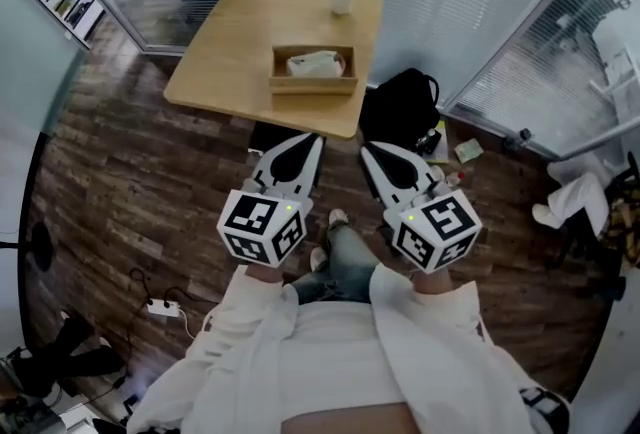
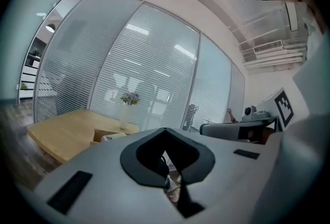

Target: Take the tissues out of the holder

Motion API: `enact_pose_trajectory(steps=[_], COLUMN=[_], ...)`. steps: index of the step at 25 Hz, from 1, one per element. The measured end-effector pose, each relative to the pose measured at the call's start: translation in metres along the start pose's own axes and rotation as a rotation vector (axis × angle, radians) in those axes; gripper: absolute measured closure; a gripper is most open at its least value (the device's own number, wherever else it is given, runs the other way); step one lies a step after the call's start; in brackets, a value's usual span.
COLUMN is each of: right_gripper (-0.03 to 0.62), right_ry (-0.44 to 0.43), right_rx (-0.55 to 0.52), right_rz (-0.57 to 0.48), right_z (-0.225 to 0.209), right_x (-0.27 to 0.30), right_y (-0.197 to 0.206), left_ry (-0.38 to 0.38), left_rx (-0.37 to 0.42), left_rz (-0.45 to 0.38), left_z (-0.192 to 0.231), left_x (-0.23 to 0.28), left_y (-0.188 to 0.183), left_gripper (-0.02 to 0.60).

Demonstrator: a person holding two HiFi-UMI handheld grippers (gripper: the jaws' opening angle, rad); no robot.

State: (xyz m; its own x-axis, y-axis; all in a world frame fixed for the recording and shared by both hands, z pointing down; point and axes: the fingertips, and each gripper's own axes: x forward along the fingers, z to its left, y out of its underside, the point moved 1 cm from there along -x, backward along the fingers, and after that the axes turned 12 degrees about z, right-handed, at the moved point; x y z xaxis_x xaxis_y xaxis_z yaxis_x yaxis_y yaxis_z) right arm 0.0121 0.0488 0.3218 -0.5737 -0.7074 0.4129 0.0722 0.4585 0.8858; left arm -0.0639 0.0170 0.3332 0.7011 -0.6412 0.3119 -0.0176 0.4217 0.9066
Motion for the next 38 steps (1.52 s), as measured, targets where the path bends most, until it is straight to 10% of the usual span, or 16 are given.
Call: enact_pose_trajectory(steps=[38], right_gripper=[0.582], right_ry=[-0.156], right_rx=[-0.015], right_rz=[0.071], right_z=[-0.163], right_x=[0.153], right_y=[-0.077], left_ry=[-0.089], left_rx=[-0.035], left_rz=[0.038], left_z=[0.125], left_x=[0.172], left_y=[-0.078], left_gripper=[0.574])
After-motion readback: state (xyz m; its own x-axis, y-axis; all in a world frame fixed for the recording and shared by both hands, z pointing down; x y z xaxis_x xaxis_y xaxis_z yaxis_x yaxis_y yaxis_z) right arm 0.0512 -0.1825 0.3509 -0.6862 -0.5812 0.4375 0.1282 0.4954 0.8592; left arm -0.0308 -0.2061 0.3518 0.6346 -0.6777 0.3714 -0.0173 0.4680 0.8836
